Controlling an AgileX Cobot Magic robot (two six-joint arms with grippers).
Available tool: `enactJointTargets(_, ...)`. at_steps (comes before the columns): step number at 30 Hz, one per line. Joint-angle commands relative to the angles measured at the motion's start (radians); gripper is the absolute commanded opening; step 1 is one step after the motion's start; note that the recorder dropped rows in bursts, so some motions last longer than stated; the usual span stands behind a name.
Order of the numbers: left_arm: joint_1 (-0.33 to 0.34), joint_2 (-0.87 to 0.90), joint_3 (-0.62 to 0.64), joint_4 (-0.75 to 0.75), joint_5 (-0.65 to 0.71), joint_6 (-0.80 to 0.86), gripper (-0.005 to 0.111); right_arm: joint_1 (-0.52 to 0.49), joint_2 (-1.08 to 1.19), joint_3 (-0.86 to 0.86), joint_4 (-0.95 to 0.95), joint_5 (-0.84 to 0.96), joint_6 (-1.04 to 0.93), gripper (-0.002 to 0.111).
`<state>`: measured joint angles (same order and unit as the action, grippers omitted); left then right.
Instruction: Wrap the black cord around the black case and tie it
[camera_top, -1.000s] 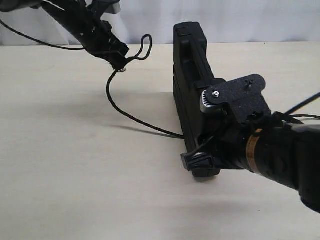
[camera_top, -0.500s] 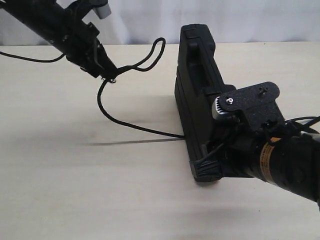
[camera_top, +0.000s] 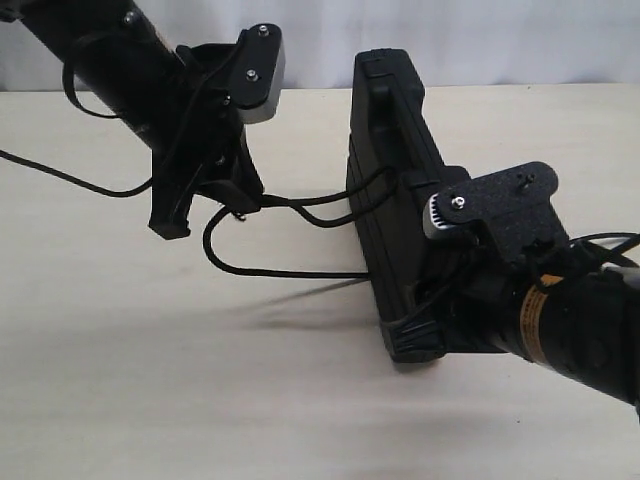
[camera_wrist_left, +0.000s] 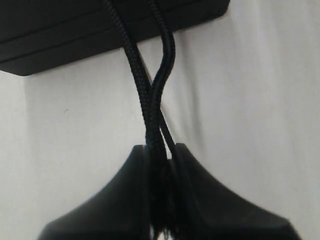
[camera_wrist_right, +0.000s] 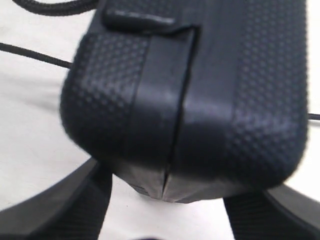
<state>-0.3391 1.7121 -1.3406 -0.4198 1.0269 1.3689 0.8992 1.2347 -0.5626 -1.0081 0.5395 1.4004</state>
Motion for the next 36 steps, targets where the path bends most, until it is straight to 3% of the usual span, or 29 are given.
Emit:
enactJointTargets(1,-0.01,-0.01,0.001,0.023,-0.049,-0.005,0.0,-0.006,-0.003,0.007,-0.009,0.034,-0.01,0.004)
enactJointTargets(13,-0.01,-0.019,-0.013,-0.107,-0.155,-0.001,0.0,-0.006,0.03,0.007,-0.009,0.021,-0.175,0.004)
enactJointTargets(17,-0.01,-0.019,-0.019,-0.213,-0.154,0.017,0.0,-0.006,0.092,0.007,-0.009,-0.054,-0.19,0.004)
enactJointTargets(22,-0.01,-0.012,-0.019,-0.221,-0.148,0.017,0.0,-0.006,0.136,0.002,-0.011,-0.196,-0.19,0.004)
enactJointTargets(27,-0.01,0.001,-0.019,-0.231,-0.169,0.017,0.0,-0.006,0.138,-0.017,-0.014,-0.203,-0.182,0.006)
enactJointTargets(31,-0.01,0.02,-0.019,-0.229,-0.173,0.015,0.0,-0.006,0.138,-0.018,-0.014,-0.2,-0.169,0.023)
enactJointTargets(36,-0.01,0.05,-0.019,-0.274,-0.183,0.015,0.0,-0.006,0.138,-0.018,-0.007,-0.2,-0.095,0.065)
